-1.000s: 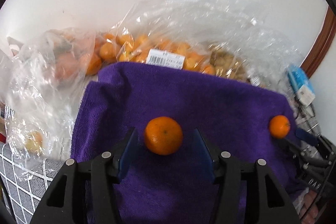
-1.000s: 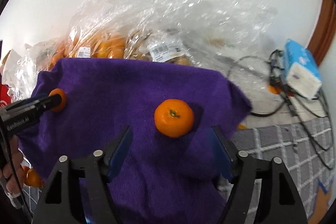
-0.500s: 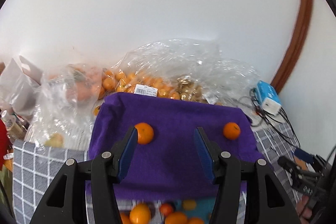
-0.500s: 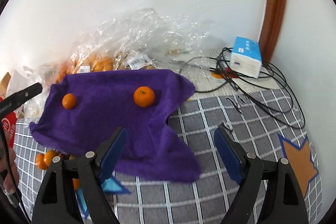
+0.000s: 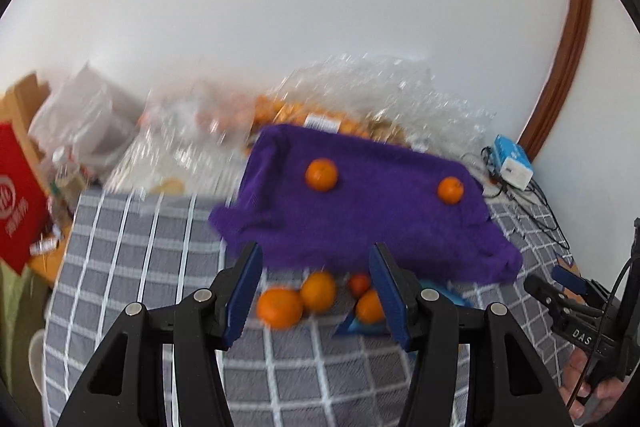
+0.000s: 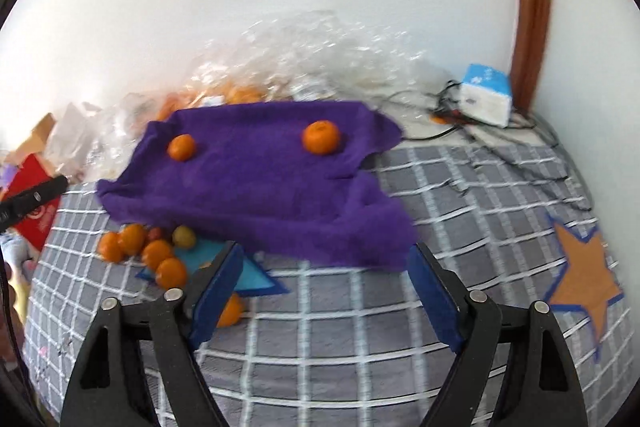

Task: Organize fruits
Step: 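Move the right tool back down and grasp another orange, then grasp an orange with the left tool while the right tool holds its orange, then place both oranges on the purple towel beside the earlier ones and open both tools, then lower the right tool and close it on the yellow-green fruit while the left tool lowers toward an orange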

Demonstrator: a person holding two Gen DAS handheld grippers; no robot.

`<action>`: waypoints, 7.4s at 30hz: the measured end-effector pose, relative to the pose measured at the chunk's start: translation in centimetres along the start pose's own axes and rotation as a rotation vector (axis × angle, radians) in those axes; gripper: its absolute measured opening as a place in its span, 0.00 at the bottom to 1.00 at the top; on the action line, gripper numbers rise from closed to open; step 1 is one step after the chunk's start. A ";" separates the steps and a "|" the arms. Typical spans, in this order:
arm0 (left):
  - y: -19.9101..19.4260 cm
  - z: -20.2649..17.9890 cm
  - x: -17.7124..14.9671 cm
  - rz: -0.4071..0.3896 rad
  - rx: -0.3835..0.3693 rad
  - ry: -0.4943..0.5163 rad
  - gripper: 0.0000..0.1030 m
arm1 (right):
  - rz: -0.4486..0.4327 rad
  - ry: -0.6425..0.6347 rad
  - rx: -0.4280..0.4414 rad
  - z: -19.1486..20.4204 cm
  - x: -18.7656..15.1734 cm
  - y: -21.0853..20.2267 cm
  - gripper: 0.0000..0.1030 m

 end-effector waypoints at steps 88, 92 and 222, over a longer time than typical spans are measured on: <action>2.4 5.4 -3.5 -0.144 -0.136 -0.221 0.36 | -0.022 -0.046 0.065 -0.2 -4.7 3.3 0.33; 1.9 5.4 -3.4 -0.158 -0.158 -0.225 0.36 | -0.020 -0.028 0.066 -0.7 -4.8 2.5 0.33; 5.3 7.0 -6.2 0.059 0.096 -0.064 0.48 | 0.056 -0.192 0.169 7.2 -1.0 7.1 0.26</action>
Point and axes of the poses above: each gripper's, at about its wrist camera, not at the fingertips, and y roughly the way its jaws point, z to its left, x to its top, the point moved 2 cm from there along y, roughly the way its jaws point, and after that the axes turned 13 degrees about -y, right-handed, at the moved point
